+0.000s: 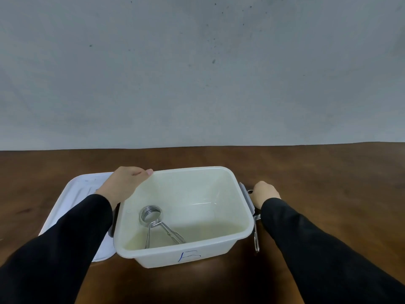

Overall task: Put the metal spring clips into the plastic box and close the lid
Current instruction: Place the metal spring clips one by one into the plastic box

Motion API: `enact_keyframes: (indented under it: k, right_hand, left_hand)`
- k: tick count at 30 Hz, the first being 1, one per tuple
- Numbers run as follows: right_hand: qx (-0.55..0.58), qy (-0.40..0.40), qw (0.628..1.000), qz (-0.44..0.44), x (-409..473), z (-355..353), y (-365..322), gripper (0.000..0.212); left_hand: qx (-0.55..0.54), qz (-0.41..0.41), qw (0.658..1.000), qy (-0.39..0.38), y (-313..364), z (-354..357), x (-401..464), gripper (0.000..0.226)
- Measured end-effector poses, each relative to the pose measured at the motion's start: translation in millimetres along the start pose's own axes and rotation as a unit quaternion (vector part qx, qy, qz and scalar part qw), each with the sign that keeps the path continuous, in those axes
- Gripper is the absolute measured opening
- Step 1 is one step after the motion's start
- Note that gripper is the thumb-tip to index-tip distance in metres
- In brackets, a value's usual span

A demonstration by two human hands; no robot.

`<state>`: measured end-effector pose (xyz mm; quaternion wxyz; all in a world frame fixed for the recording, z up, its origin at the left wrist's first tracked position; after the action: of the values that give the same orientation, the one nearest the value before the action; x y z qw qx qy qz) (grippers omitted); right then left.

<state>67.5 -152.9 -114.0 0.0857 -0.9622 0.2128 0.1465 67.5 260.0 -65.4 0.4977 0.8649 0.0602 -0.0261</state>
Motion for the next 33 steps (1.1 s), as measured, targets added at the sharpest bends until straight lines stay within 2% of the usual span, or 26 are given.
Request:
enact_keyframes:
  k: [4,9,14,17,20,22,24,26,29,33]
  right_hand:
    - [0.024,0.026,0.999,-0.014,6,-8,-3,0.019]
    - [0.012,0.094,0.994,-0.046,9,-32,-5,0.031]
    - [0.084,0.234,0.962,-0.110,-31,-119,-13,0.038]
    - [0.108,0.280,0.937,-0.177,-83,-180,-41,0.036]
    - [0.112,0.239,0.935,-0.236,-140,-200,-84,0.025]
    - [0.081,0.186,0.942,-0.267,-164,-179,-114,0.024]
    - [0.032,0.141,0.945,-0.293,-168,-139,-139,0.029]
    - [-0.036,0.098,0.949,-0.297,-161,-94,-154,0.035]
    - [-0.114,0.040,0.953,-0.277,-141,-42,-161,0.039]
    - [-0.147,-0.019,0.957,-0.251,-117,-4,-159,0.023]
  left_hand:
    - [0.009,-0.002,1.000,0.006,8,2,-6,0.040]
    - [0.003,-0.001,1.000,0.003,10,1,-9,0.043]
    - [0.001,0.008,1.000,0.001,13,1,-11,0.053]
    - [-0.002,0.010,1.000,0.000,14,2,-12,0.053]
    - [0.002,0.012,1.000,0.001,15,2,-11,0.052]
    - [0.000,0.019,1.000,0.001,14,2,-10,0.052]
    - [-0.005,0.023,1.000,-0.005,14,2,-11,0.043]
    - [-0.005,0.027,1.000,-0.006,14,2,-11,0.039]
    - [-0.004,0.034,0.999,0.001,13,1,-9,0.052]
    - [-0.002,0.042,0.999,0.001,13,1,-9,0.051]
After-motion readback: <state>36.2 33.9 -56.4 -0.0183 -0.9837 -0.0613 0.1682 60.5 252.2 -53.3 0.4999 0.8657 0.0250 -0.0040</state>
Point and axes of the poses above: each hand's wrist, its own x-axis towards the middle knuckle, its own z-axis out of the palm, y = z × x, the point moved 7 cm from there along x, towards the middle knuckle, and after that the axes turned 6 degrees about -x, right-handed, at the moved point
